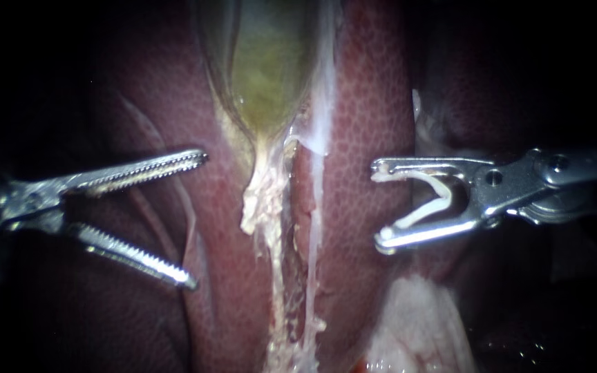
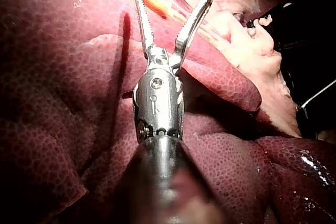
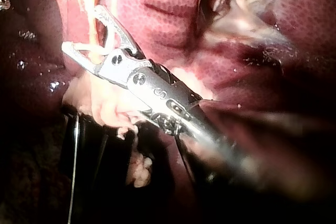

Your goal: Grabbing gallbladder

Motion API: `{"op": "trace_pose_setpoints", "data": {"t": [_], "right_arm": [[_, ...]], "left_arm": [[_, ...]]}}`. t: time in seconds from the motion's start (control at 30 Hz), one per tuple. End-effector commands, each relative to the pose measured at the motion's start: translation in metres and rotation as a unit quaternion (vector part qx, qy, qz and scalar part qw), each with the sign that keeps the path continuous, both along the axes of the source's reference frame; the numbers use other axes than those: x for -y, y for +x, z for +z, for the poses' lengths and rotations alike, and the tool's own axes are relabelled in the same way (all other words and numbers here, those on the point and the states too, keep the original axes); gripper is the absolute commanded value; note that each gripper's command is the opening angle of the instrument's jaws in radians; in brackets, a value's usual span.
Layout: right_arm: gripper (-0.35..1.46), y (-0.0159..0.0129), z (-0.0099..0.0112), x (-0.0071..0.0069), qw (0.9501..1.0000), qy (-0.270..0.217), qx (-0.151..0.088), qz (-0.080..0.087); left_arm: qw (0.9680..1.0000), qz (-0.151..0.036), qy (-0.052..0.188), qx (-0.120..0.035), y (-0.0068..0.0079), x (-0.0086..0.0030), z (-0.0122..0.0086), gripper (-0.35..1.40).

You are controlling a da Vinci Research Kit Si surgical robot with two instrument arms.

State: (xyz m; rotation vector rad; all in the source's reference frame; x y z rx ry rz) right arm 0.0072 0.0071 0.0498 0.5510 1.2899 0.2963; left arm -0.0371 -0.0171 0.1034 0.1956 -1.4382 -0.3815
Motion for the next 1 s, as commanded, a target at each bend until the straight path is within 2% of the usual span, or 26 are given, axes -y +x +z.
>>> {"op": "trace_pose_setpoints", "data": {"t": [0.03, 0.07, 0.13, 0.2, 0.33, 0.5, 0.63, 0.83, 1.0], "right_arm": [[0.60, 0.0000, 0.0000, 0.0000, 1.0000, 0.000, 0.000, 0.000], [0.60, 0.0000, 0.0000, 0.0000, 1.0000, 0.000, 0.000, 0.000], [0.60, 0.0001, 0.0000, 0.0000, 1.0000, 0.000, 0.000, 0.000], [0.60, 0.0001, 0.0000, 0.0000, 1.0000, 0.000, 0.000, 0.000], [0.60, 0.0001, 0.0000, 0.0000, 1.0000, 0.000, 0.000, 0.000], [0.60, 0.0001, 0.0000, 0.0000, 1.0000, 0.000, 0.000, 0.000], [0.60, 0.0001, 0.0000, 0.0000, 1.0000, 0.000, 0.000, 0.000], [0.60, 0.0002, 0.0000, 0.0000, 1.0000, 0.000, 0.000, 0.000], [0.60, 0.0002, 0.0000, 0.0000, 1.0000, 0.000, 0.000, 0.000]], "left_arm": [[1.0000, -0.003, 0.000, -0.003, -0.0001, 0.0000, 0.0001, 0.94], [1.0000, -0.008, 0.002, -0.005, -0.0001, -0.0001, 0.0002, 0.93], [0.9989, -0.028, 0.036, -0.010, -0.0003, -0.0001, 0.0004, 0.91], [0.9977, -0.041, 0.052, -0.014, -0.0007, -0.0001, 0.0007, 0.88], [0.9935, -0.064, 0.092, -0.016, -0.0020, -0.0001, 0.0015, 0.82], [0.9890, -0.078, 0.126, -0.014, -0.0038, 0.0002, 0.0028, 0.72], [0.9831, -0.089, 0.159, -0.021, -0.0050, 0.0011, 0.0041, 0.61], [0.9773, -0.095, 0.185, -0.040, -0.0057, 0.0017, 0.0062, 0.47], [0.9736, -0.106, 0.194, -0.056, -0.0055, 0.0017, 0.0079, 0.37]]}}
